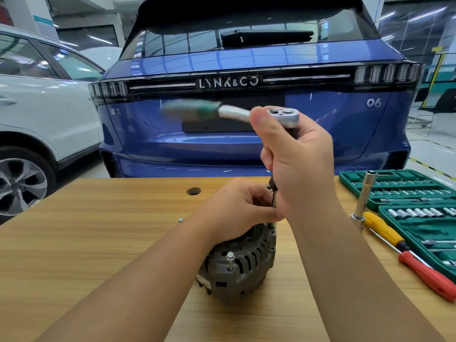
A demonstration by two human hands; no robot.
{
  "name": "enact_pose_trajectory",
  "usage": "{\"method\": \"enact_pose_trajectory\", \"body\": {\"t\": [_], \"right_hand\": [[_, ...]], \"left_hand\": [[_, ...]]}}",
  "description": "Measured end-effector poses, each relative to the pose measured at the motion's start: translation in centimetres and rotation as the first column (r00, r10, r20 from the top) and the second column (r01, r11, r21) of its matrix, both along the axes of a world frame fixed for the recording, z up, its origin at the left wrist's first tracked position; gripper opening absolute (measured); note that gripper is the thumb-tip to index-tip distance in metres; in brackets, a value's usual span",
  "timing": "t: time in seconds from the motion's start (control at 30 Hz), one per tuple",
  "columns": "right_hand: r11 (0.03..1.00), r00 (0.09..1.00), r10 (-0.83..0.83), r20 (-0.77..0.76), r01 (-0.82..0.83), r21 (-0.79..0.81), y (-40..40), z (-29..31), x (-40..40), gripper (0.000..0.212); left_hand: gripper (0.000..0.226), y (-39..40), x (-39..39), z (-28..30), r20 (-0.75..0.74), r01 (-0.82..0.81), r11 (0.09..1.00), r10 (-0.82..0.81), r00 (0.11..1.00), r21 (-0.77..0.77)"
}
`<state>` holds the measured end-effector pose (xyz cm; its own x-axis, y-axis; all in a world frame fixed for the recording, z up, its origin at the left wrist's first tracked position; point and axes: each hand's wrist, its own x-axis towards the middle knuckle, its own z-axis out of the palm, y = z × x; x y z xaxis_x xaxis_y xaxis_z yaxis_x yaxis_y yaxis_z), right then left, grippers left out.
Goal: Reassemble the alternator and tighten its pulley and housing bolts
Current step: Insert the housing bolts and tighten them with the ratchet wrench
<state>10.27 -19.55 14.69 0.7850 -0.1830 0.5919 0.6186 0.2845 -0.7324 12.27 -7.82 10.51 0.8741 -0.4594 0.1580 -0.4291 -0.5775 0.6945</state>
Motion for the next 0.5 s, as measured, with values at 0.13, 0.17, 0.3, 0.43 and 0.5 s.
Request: {"method": "enact_pose_trajectory", "body": {"t": [0.13, 0.17, 0.3, 0.43, 0.5], "right_hand": [[0.998, 0.996, 0.061, -0.059, -0.059, 0.035, -0.9, 0.3, 0.4, 0.008], [0.991, 0.99, 0.131, -0.053, -0.129, 0.038, -1.2, 0.2, 0.4, 0.013], [0.99, 0.985, 0.141, 0.1, -0.14, -0.012, -1.0, -0.2, 0.8, 0.036], [0.997, 0.989, 0.041, 0.145, -0.03, -0.073, -0.5, -0.6, 1.0, 0.041], [0.996, 0.989, 0.041, 0.139, -0.029, -0.084, -0.4, -0.6, 1.0, 0.04]], "left_hand": [[0.006, -0.1, 0.1, 0.1, 0.007, -0.04, 0.999, 0.04, 0.999, 0.035], [0.007, -0.1, 0.2, 0.1, 0.006, -0.054, 0.998, 0.053, 0.999, 0.039], [0.01, -0.1, 0.2, 0.0, 0.012, -0.062, 0.998, 0.061, 0.998, 0.025], [0.008, -0.1, 0.1, 0.1, 0.014, -0.058, 0.998, 0.058, 0.998, 0.023], [0.01, 0.0, 0.1, 0.1, 0.011, -0.055, 0.998, 0.055, 0.998, 0.03]]}}
